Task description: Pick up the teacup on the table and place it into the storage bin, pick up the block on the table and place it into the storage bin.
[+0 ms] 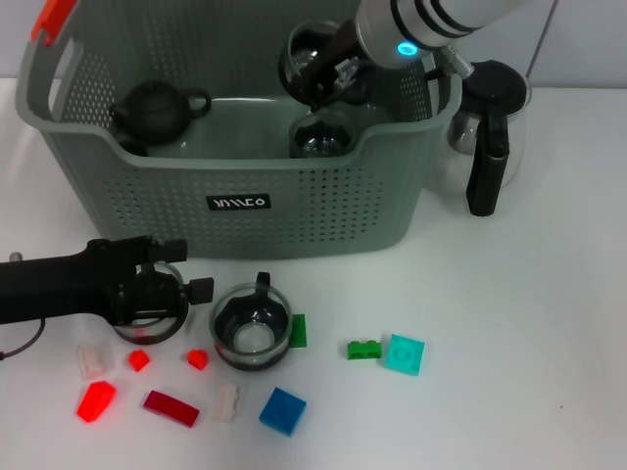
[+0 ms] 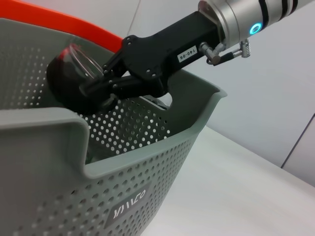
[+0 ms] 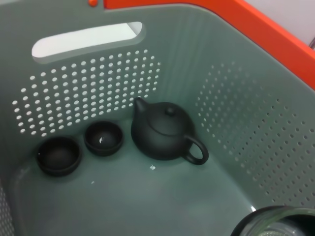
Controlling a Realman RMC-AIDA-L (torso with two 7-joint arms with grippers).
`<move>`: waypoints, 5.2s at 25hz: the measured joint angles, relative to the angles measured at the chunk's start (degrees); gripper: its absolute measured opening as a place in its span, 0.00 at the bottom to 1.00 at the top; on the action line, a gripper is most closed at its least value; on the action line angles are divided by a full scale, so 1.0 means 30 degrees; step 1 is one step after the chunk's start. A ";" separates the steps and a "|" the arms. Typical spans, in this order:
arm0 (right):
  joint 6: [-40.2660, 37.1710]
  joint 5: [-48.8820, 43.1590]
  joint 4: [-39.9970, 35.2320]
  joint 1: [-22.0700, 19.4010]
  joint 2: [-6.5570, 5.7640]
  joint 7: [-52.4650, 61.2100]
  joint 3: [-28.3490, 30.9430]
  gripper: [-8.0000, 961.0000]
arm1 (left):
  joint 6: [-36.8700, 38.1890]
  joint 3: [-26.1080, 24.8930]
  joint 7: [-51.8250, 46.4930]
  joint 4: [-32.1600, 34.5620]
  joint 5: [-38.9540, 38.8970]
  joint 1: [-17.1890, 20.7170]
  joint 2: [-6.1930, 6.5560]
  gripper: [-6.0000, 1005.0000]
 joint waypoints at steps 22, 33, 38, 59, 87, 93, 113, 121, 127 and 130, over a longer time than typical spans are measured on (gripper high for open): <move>0.1019 -0.0023 0.1125 0.0198 0.0069 0.0381 -0.1433 0.07 | -0.0053 -0.0001 0.0001 -0.0025 0.0013 -0.0002 0.0000 0.84; 0.0943 0.0002 0.0998 0.0179 0.0105 0.0291 -0.1780 0.08 | -0.0057 -0.0001 0.0004 -0.0025 0.0013 0.0053 0.0000 0.84; 0.0929 0.0022 0.0953 0.0208 0.0081 0.0393 -0.1758 0.08 | -0.0059 -0.0003 0.0004 -0.0024 0.0012 0.0059 0.0000 0.84; -0.5423 -0.0175 -0.6925 -0.0753 -0.0640 0.1668 -0.0523 0.64 | -0.0063 -0.0104 -0.0091 -0.0012 -0.0045 0.0145 0.0001 0.84; -1.9483 0.6134 -1.7639 -0.5731 -0.0562 0.0993 0.3816 0.67 | 0.1853 -0.1139 -0.0408 0.1611 0.0027 0.0998 0.0291 0.84; -1.8502 0.9956 -1.6240 -1.0280 -0.0169 -0.3492 0.5247 0.67 | 0.1664 -0.1074 -0.0311 0.1504 0.0045 0.0844 0.0293 0.84; -1.5616 0.9973 -0.5904 -1.4158 -0.0844 -1.3823 0.6034 0.67 | 0.5684 0.1795 -0.4882 0.5634 0.0605 -0.0129 0.0642 0.84; -1.5465 0.9760 -0.5842 -1.4114 -0.0736 -1.3814 0.6113 0.67 | 0.3865 0.8083 -0.5461 0.6950 0.2327 -0.2016 0.0158 0.84; -1.5226 0.9755 -0.5822 -1.4116 -0.0825 -1.3659 0.6129 0.67 | 0.2084 1.0129 -0.5635 0.6222 0.5520 -0.4007 -0.0633 0.84; -1.5194 0.9754 -0.5701 -1.4114 -0.0850 -1.3641 0.6131 0.67 | 0.1623 1.0750 -0.5773 0.6621 0.6707 -0.4584 -0.1149 0.84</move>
